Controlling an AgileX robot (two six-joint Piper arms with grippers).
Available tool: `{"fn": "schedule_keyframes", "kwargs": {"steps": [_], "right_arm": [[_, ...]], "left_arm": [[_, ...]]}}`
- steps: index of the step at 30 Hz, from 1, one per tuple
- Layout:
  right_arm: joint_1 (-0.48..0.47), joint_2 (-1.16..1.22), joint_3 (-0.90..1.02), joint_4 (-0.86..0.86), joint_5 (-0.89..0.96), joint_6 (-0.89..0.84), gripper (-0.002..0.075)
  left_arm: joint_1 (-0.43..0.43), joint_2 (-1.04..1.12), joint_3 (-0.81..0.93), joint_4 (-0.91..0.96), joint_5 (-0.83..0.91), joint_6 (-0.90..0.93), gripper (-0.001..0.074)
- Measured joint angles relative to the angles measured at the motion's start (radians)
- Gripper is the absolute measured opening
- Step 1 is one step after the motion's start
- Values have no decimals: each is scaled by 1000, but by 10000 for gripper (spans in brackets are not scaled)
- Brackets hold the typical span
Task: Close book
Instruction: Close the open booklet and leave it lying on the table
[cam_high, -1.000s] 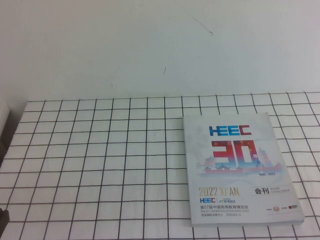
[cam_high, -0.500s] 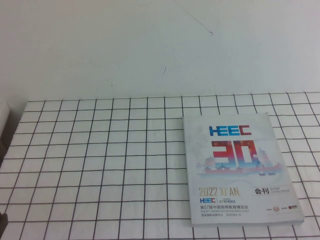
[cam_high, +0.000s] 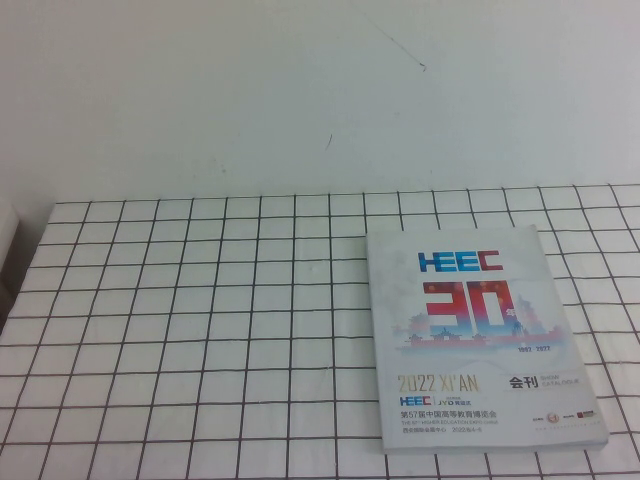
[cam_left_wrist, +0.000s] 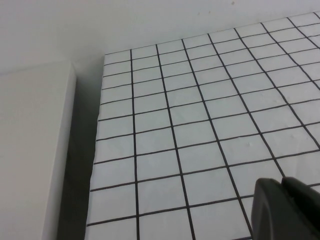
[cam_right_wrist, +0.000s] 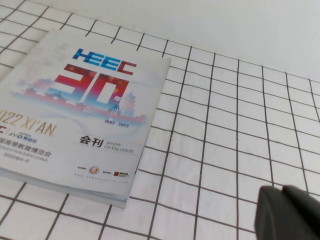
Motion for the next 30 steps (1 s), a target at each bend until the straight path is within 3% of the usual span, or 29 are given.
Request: {"fn": "schedule_keyframes", "kwargs": {"steps": [15,30], "right_arm": [[0,0,0,0,0,0,-3],[0,0,0,0,0,0,-3]], "left_arm": [[4,0,-2,-1,0,-131,-3],[4,-2,-2,-1,2,-131,-4]]}}
